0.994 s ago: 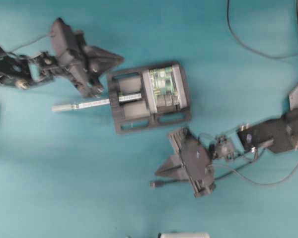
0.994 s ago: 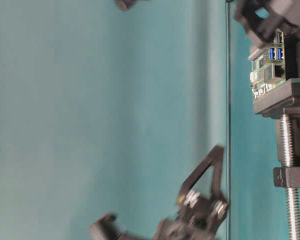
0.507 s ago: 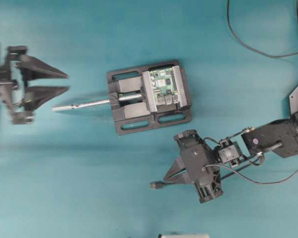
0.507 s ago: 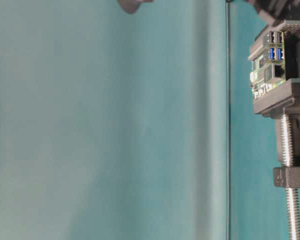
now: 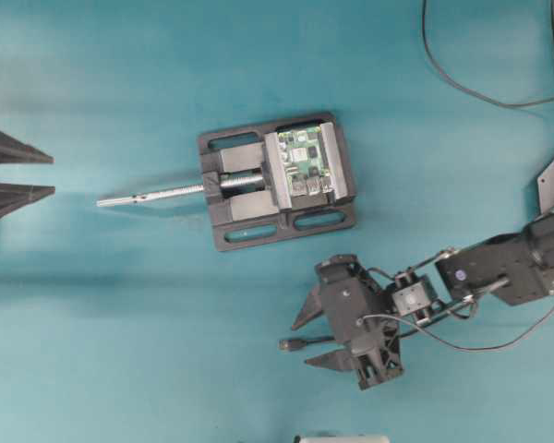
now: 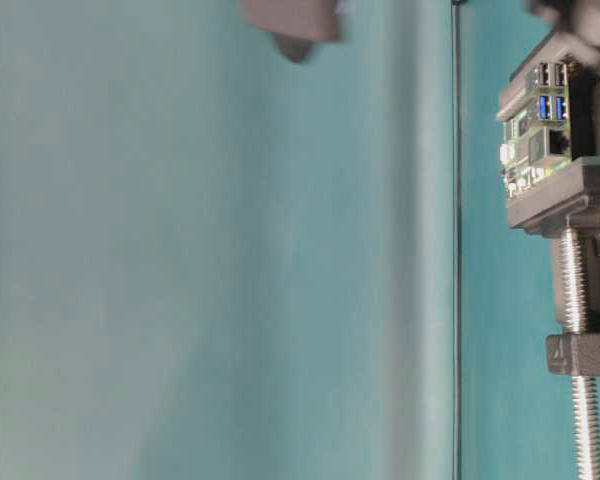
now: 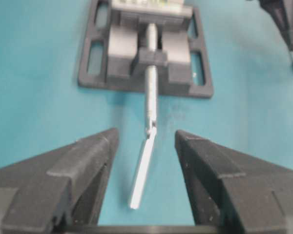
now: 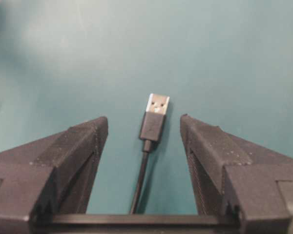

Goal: Insert the USB into the fixed PCB.
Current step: 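Reorient the right gripper holding the black USB plug toward the vise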

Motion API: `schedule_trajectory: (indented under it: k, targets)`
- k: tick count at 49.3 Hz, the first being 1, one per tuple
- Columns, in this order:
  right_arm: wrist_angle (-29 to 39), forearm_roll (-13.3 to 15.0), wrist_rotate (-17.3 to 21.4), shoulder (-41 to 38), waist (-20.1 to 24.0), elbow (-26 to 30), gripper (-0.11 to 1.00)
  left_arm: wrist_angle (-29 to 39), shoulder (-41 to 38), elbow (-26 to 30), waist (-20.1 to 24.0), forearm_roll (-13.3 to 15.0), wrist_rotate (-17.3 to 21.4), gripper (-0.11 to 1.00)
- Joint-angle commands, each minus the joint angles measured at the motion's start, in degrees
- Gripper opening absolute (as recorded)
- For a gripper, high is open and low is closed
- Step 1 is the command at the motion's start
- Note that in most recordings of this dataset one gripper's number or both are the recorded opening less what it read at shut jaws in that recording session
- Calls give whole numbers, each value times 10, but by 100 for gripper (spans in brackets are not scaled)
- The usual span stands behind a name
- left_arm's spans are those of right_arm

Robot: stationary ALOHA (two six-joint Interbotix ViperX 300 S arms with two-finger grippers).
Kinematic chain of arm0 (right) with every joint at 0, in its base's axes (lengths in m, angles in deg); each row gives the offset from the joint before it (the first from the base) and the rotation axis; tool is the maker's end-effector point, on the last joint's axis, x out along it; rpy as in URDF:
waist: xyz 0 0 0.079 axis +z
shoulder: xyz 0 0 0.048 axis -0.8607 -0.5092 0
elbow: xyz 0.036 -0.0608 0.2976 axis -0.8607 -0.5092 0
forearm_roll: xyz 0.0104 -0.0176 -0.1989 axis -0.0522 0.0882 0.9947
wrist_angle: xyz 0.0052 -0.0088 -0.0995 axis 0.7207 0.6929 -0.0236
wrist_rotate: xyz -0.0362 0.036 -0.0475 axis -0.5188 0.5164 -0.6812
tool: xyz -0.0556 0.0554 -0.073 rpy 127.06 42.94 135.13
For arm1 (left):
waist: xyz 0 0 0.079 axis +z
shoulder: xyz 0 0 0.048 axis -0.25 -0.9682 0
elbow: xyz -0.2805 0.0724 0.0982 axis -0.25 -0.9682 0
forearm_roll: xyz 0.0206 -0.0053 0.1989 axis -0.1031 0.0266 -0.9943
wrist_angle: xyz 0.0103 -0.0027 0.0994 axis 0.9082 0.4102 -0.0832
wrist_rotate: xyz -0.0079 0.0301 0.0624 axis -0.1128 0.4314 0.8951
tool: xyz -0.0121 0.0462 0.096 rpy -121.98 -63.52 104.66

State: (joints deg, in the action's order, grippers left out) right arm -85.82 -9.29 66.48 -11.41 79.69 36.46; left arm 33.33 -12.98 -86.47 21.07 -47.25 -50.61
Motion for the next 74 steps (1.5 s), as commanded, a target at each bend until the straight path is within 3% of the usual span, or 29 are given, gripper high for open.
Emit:
schedule_trajectory:
  k: [1,10,16,32,39,45,52,74]
  targets:
    - [-4,-5,-1,-6,9,20,65,-32,-7,1,11,-2,2,69]
    - [-3,-36,-6,-25,25,34,64,-34,-33,3,33,-4,10,72]
    - [-3,-68,-38,-25,28,34,64,-39,-50,4,33,-4,10,72]
    - [-7,-252,-192,-24,47,32,64,-39,-56,5,33,-4,10,72]
    - [-9,-322,-216,-24,82,34,64,-39,-56,5,33,-4,10,72]
    - [-23,-365,-218,-24,102,29,64,-39,-56,4,33,-4,10,72]
    - [-48,-389,-220,-25,107,18,64,-39,-56,4,33,-4,9,72]
    - [-69,-403,-243,-53,105,21,64,-40,-56,4,33,-4,9,72]
